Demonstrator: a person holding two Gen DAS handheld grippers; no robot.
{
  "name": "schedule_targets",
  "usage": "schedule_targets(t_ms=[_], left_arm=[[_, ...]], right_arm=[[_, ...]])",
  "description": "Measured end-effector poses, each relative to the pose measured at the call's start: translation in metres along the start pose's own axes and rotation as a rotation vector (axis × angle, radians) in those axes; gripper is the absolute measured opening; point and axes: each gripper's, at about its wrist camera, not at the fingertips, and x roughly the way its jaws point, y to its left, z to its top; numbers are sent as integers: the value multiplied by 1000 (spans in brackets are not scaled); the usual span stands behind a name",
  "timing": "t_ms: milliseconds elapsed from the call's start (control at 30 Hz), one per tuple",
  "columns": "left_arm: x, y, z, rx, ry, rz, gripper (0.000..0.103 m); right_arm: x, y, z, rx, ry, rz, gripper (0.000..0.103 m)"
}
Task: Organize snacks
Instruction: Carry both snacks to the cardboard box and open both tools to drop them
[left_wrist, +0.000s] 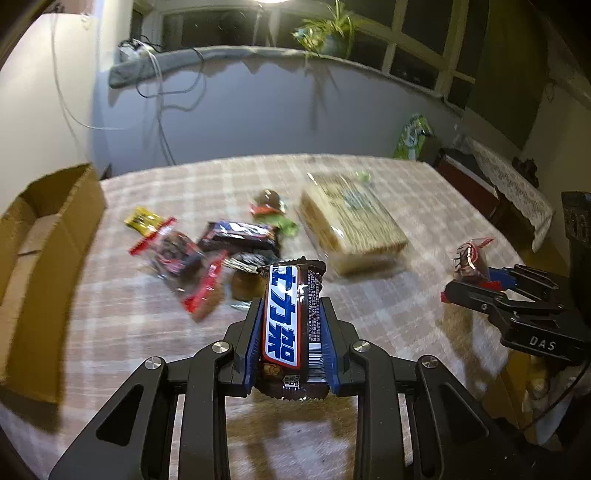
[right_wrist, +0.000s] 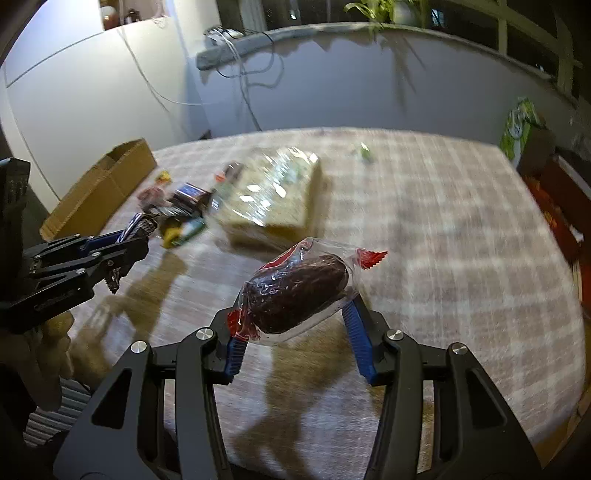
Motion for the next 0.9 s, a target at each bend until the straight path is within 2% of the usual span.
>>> schedule_targets(t_ms=[200, 433, 900], left_arm=[[-24, 11, 5, -28, -57, 38, 27], [-53, 45, 6, -83, -109, 117, 27], [-93, 136, -7, -237, -168, 293, 27]], right_arm=[[-8, 30, 23, -66, -40, 51, 50], [-2, 75, 55, -153, -74, 141, 50], [62, 194, 120, -315, -59, 324, 50]])
